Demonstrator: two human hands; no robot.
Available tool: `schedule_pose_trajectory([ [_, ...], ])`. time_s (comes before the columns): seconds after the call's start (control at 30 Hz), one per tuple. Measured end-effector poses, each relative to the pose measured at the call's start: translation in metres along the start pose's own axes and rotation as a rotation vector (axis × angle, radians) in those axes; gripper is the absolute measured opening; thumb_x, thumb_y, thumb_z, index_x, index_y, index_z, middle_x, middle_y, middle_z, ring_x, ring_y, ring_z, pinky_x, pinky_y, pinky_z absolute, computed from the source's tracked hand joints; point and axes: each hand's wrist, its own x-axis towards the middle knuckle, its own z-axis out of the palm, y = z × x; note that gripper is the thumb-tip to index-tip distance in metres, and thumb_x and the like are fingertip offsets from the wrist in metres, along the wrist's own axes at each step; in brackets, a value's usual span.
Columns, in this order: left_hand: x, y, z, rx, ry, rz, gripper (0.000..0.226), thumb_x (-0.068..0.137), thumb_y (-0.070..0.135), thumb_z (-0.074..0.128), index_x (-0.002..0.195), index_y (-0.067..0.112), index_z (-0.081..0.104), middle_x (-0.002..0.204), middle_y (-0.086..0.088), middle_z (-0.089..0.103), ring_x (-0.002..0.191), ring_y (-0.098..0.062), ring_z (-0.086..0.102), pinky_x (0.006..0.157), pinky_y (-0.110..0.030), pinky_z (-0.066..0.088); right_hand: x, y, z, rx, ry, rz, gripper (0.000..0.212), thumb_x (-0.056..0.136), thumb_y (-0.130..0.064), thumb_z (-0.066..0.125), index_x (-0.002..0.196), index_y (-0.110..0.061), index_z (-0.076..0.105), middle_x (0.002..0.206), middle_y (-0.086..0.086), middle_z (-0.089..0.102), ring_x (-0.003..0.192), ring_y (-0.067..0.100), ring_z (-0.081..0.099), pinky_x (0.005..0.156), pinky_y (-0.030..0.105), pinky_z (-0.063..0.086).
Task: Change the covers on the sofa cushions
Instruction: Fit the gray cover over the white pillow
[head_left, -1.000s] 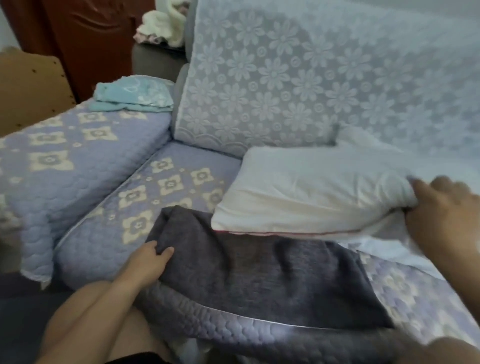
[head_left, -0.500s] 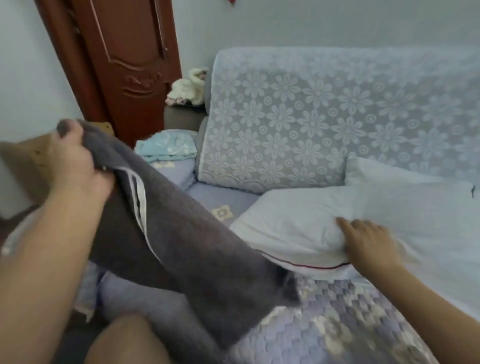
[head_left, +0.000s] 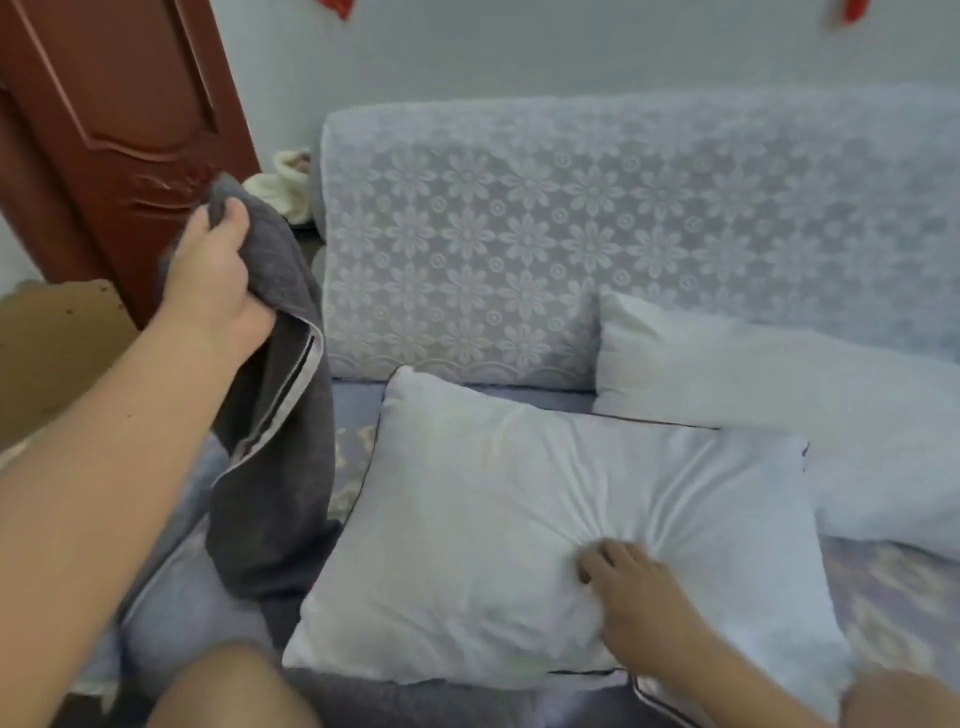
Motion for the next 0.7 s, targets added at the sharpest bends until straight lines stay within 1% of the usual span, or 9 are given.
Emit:
schedule_pose_trajectory([
  [0.07, 0.003, 0.002, 0.017, 0.002, -0.049, -0.036, 0.019, 0.107, 0.023, 0.049, 0.116, 0.016, 0.064, 0.102, -0.006, 0.073, 0.090, -0.020, 0.074, 0.078, -0.036, 0.061, 0.006, 0.003, -0.053, 0.134, -0.204, -0.069, 0.055, 0.084, -0.030, 0.066, 0.135, -0.034, 0.047, 0.134, -0.004, 0.046, 0.126, 0.020, 0.048, 0.102, 0.031, 0.042],
  [0.1, 0.005, 0.006, 0.031, 0.006, -0.079, -0.048, 0.017, 0.106, 0.022, 0.050, 0.113, 0.016, 0.065, 0.098, -0.006, 0.072, 0.087, -0.020, 0.074, 0.077, -0.038, 0.061, 0.010, 0.000, -0.080, 0.262, -0.298, -0.064, 0.065, 0.089, -0.041, 0.067, 0.147, -0.033, 0.039, 0.143, -0.004, 0.041, 0.130, 0.016, 0.045, 0.108, 0.028, 0.037],
  [0.13, 0.007, 0.015, 0.050, 0.000, -0.124, -0.046, 0.016, 0.105, 0.023, 0.052, 0.109, 0.017, 0.066, 0.095, -0.006, 0.072, 0.086, -0.022, 0.074, 0.077, -0.041, 0.061, 0.015, -0.005, -0.106, 0.375, -0.286, -0.067, 0.075, 0.089, -0.049, 0.067, 0.153, -0.035, 0.029, 0.149, -0.007, 0.037, 0.132, 0.012, 0.044, 0.110, 0.027, 0.036],
  [0.23, 0.021, 0.053, 0.119, 0.025, -0.216, 0.009, 0.014, 0.104, 0.023, 0.056, 0.103, 0.015, 0.067, 0.087, -0.004, 0.071, 0.078, -0.020, 0.072, 0.076, -0.041, 0.061, 0.038, -0.044, -0.181, 0.596, 0.005, -0.132, 0.097, 0.085, -0.062, 0.067, 0.158, -0.039, 0.008, 0.161, -0.015, 0.019, 0.143, 0.007, 0.033, 0.114, 0.029, 0.034],
  [0.33, 0.029, 0.094, 0.184, 0.049, -0.321, 0.049, 0.011, 0.103, 0.020, 0.056, 0.102, 0.018, 0.067, 0.082, -0.001, 0.071, 0.073, -0.017, 0.069, 0.071, -0.035, 0.058, 0.070, -0.094, -0.244, 0.837, 0.219, -0.249, 0.111, 0.083, -0.055, 0.073, 0.160, -0.030, -0.002, 0.162, -0.012, 0.017, 0.147, 0.006, 0.024, 0.116, 0.026, 0.029],
  [0.4, 0.034, 0.131, 0.219, 0.098, -0.374, 0.089, 0.009, 0.103, 0.021, 0.057, 0.102, 0.020, 0.066, 0.097, -0.004, 0.071, 0.088, -0.022, 0.069, 0.078, -0.045, 0.060, 0.093, -0.123, -0.300, 0.910, 0.440, -0.319, 0.109, 0.079, -0.053, 0.077, 0.159, -0.026, 0.009, 0.154, -0.015, 0.030, 0.140, 0.004, 0.034, 0.112, 0.022, 0.032],
  [0.47, 0.038, 0.166, 0.245, 0.124, -0.365, 0.138, 0.006, 0.101, 0.019, 0.060, 0.103, 0.020, 0.065, 0.110, -0.007, 0.069, 0.104, -0.026, 0.069, 0.082, -0.054, 0.059, 0.109, -0.139, -0.360, 0.987, 0.638, -0.301, 0.095, 0.077, -0.054, 0.076, 0.153, -0.025, 0.026, 0.145, -0.009, 0.049, 0.128, 0.011, 0.051, 0.106, 0.030, 0.043],
  [0.6, 0.056, 0.209, 0.270, 0.208, -0.333, 0.204, 0.023, 0.098, 0.018, 0.063, 0.121, 0.017, 0.062, 0.122, -0.010, 0.065, 0.110, -0.030, 0.065, 0.070, -0.048, 0.062, 0.115, -0.135, -0.456, 1.059, 0.773, -0.157, 0.078, 0.084, -0.049, 0.066, 0.150, -0.021, 0.035, 0.135, 0.003, 0.059, 0.118, 0.026, 0.059, 0.101, 0.037, 0.047],
  [0.7, 0.062, 0.216, 0.276, 0.234, -0.325, 0.172, 0.021, 0.098, 0.015, 0.063, 0.119, 0.016, 0.061, 0.119, -0.011, 0.064, 0.107, -0.030, 0.065, 0.068, -0.052, 0.063, 0.106, -0.124, -0.492, 0.923, 0.905, -0.171, 0.051, 0.088, -0.048, 0.060, 0.130, -0.021, 0.053, 0.113, -0.002, 0.067, 0.104, 0.022, 0.064, 0.089, 0.035, 0.048],
])
